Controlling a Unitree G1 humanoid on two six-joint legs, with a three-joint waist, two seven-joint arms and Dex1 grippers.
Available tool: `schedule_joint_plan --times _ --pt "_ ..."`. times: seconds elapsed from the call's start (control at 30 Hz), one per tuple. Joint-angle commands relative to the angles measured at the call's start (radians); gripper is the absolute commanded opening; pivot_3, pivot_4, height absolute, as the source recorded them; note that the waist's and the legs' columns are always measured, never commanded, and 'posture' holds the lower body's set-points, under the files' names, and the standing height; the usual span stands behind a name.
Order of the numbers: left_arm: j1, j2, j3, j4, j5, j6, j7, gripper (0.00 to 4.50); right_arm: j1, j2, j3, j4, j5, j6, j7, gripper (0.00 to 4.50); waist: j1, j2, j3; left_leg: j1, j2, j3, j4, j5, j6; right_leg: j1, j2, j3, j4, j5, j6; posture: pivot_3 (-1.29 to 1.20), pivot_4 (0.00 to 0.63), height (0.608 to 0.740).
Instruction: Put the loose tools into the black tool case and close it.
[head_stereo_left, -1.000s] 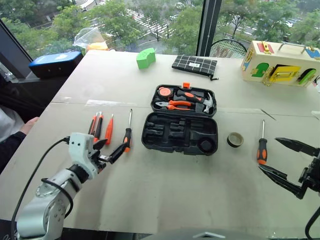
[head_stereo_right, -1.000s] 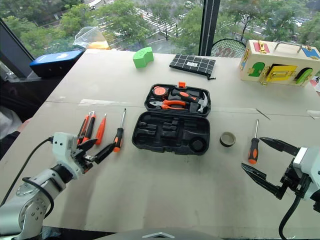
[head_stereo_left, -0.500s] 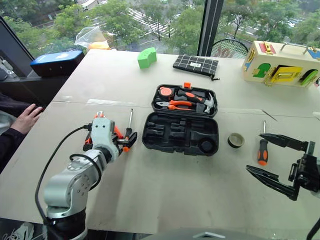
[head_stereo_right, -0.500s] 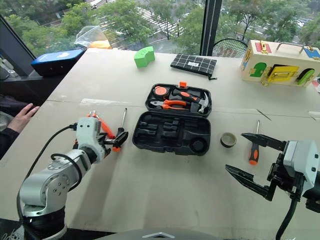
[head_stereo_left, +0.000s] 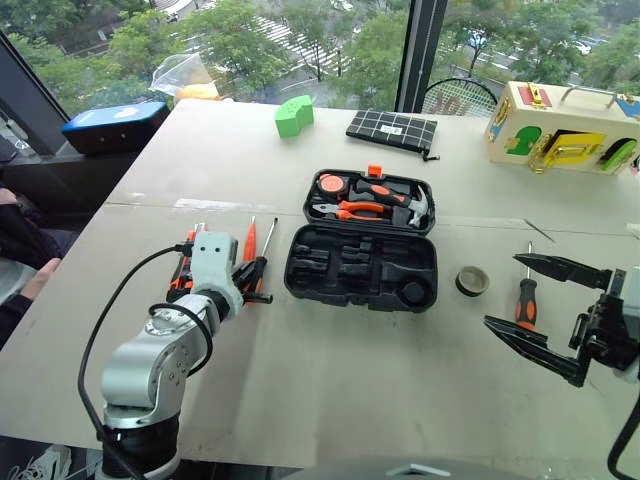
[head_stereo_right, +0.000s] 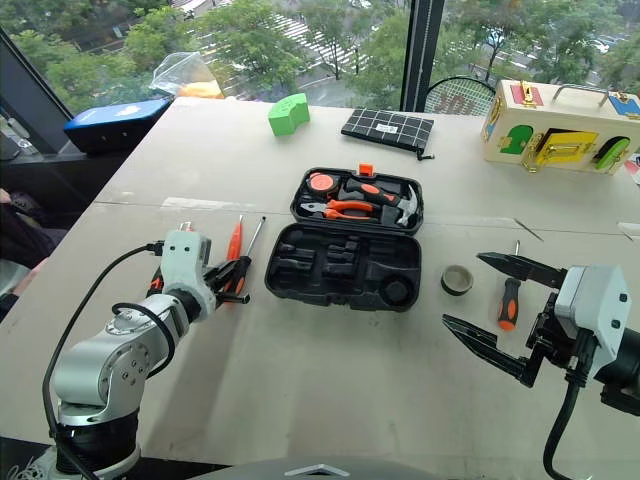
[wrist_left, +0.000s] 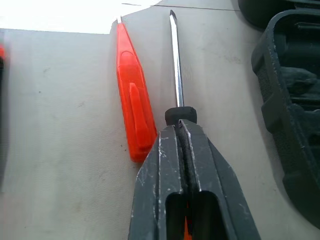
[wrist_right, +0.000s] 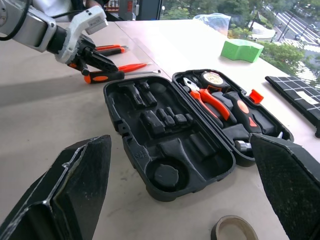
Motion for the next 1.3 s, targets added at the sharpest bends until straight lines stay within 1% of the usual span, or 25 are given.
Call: schedule_joint_plan --times 0.03,0.07,0.1,0.13,0.17,0.2,0.4,0.43,0.47,0.5,0.53,0.57,0.6,0.8,0.87,0.97,1.07,1.23,1.3 --pt "0.021 0.013 0.015 -0.036 0.001 0.022 -0.014 0.56 0.014 0.020 0.000 0.009 -0.025 -0.040 0.024 4.50 0.000 0.000 0.000 0.000 0.000 0.000 0.000 0.000 0.000 0.000 0.000 0.000 0.000 0.000 0.000 0.00 0.150 0.740" --pt "0.021 0.015 0.014 -0.036 -0.001 0.029 -0.017 0.81 0.017 0.023 0.000 0.011 -0.029 -0.045 0.028 4.50 0.000 0.000 0.000 0.000 0.000 0.000 0.000 0.000 0.000 0.000 0.000 0.000 0.000 0.000 0.000 0.00 0.150 0.740" --pt "0.019 0.013 0.011 -0.036 -0.002 0.034 -0.018 1.24 0.020 0.027 0.002 0.013 -0.035 -0.050 0.033 4.50 0.000 0.000 0.000 0.000 0.000 0.000 0.000 0.000 0.000 0.000 0.000 0.000 0.000 0.000 0.000 0.00 0.150 0.740" --pt "0.015 0.010 0.010 -0.033 -0.002 0.045 -0.016 1.45 0.023 0.031 0.003 0.015 -0.040 -0.055 0.038 4.50 0.000 0.000 0.000 0.000 0.000 0.000 0.000 0.000 0.000 0.000 0.000 0.000 0.000 0.000 0.000 0.00 0.150 0.740" --pt "0.013 0.008 0.009 -0.032 -0.002 0.053 -0.015 2.16 0.025 0.033 0.004 0.015 -0.043 -0.058 0.041 4.50 -0.001 0.000 0.000 0.000 0.000 0.000 0.000 0.000 0.000 0.000 0.000 0.000 0.000 0.000 0.000 0.00 0.150 0.740" --pt "0.010 0.009 0.006 -0.029 0.002 0.059 -0.015 2.45 0.028 0.035 0.004 0.016 -0.045 -0.062 0.043 4.50 -0.001 0.000 0.000 0.000 0.000 0.000 0.000 0.000 0.000 0.000 0.000 0.000 0.000 0.000 0.000 0.00 0.150 0.740" --pt "0.002 0.013 -0.028 0.005 0.024 0.066 -0.028 2.45 0.031 0.032 -0.008 0.001 -0.034 -0.055 0.041 4.50 0.000 0.001 -0.001 0.001 0.000 0.000 0.000 0.000 0.000 0.000 0.000 0.000 0.000 0.000 0.000 0.00 0.150 0.740" --pt "0.003 0.013 -0.035 0.007 0.026 0.064 -0.031 1.91 0.030 0.029 -0.010 -0.002 -0.031 -0.051 0.038 4.50 0.000 0.001 -0.001 0.001 0.000 0.000 0.000 0.000 0.000 0.000 0.000 0.000 0.000 0.000 0.000 0.00 0.150 0.740" --pt "0.004 0.012 -0.039 0.008 0.029 0.062 -0.033 1.65 0.026 0.026 -0.010 -0.004 -0.029 -0.048 0.035 4.50 0.000 0.001 -0.001 0.001 0.000 0.000 0.000 0.000 0.000 0.000 0.000 0.000 0.000 0.000 0.000 0.00 0.150 0.740" --pt "0.007 0.011 -0.043 0.009 0.032 0.059 -0.034 1.22 0.023 0.023 -0.010 -0.005 -0.027 -0.044 0.032 4.50 0.000 0.002 -0.001 0.001 0.000 0.000 0.000 0.000 0.000 0.000 0.000 0.000 0.000 0.000 0.000 0.00 0.150 0.740" --pt "0.010 0.011 -0.044 0.010 0.036 0.056 -0.035 0.60 0.018 0.020 -0.010 -0.006 -0.025 -0.041 0.028 4.50 0.000 0.002 -0.002 0.001 0.000 0.000 0.000 0.000 0.000 0.000 0.000 0.000 0.000 0.000 0.000 0.00 0.150 0.740" --pt "0.015 0.011 -0.044 0.011 0.040 0.052 -0.036 0.27 0.014 0.017 -0.010 -0.007 -0.022 -0.037 0.024 4.50 0.000 0.004 -0.002 0.001 0.000 0.000 0.000 0.000 0.000 0.000 0.000 0.000 0.000 0.000 0.000 0.00 0.150 0.740" --pt "0.019 0.010 -0.043 0.011 0.043 0.049 -0.039 0.05 0.011 0.015 -0.010 -0.007 -0.020 -0.033 0.021 4.50 0.000 0.004 -0.003 0.001 0.000 0.000 0.000 0.000 0.000 0.000 0.000 0.001 0.000 0.000 0.000 0.00 0.150 0.740" --pt "0.036 -0.010 -0.011 -0.008 0.052 -0.012 -0.049 0.05 -0.008 0.007 0.002 -0.008 -0.020 -0.023 0.005 4.50 0.000 0.005 -0.003 0.001 0.000 0.000 0.000 0.000 0.000 0.000 0.000 0.002 0.000 0.000 0.000 0.00 0.150 0.740" --pt "0.005 -0.036 0.042 -0.025 0.036 -0.093 -0.049 0.05 -0.015 0.007 0.010 -0.010 -0.022 -0.021 -0.001 4.50 -0.001 0.004 -0.003 0.001 0.000 0.000 0.000 0.000 0.000 0.000 0.000 0.002 0.000 0.000 0.000 0.00 0.150 0.740" --pt "-0.056 -0.049 0.098 -0.023 0.004 -0.205 -0.093 0.05 -0.022 0.011 0.014 -0.010 -0.024 -0.021 -0.006 4.50 0.001 -0.001 0.000 0.000 0.001 0.000 0.000 0.000 0.000 -0.001 0.001 0.000 0.000 0.000 0.000 0.00 0.150 0.740" --pt "-0.090 -0.026 0.102 -0.011 -0.016 -0.242 -0.147 0.05 -0.021 0.018 0.019 -0.008 -0.035 -0.027 -0.003 4.50 0.002 -0.001 0.000 -0.001 0.001 0.000 0.001 0.000 0.000 0.000 0.001 0.000 0.000 0.000 0.000 0.00 0.150 0.740" --pt "-0.139 0.006 0.103 0.043 -0.048 -0.224 -0.190 0.05 -0.004 0.035 0.009 -0.010 -0.051 -0.042 0.000 4.50 0.000 -0.001 0.000 -0.001 0.001 0.002 0.000 0.000 0.000 0.000 0.002 0.000 0.000 0.000 0.000 0.00 0.150 0.740" --pt "-0.138 0.024 0.091 0.047 -0.053 -0.202 -0.207 0.56 0.005 0.043 0.008 -0.018 -0.056 -0.044 -0.008 4.50 0.000 -0.002 0.001 -0.001 0.001 0.001 0.000 0.000 0.000 0.000 0.004 0.000 0.000 0.000 0.000 0.00 0.150 0.740"
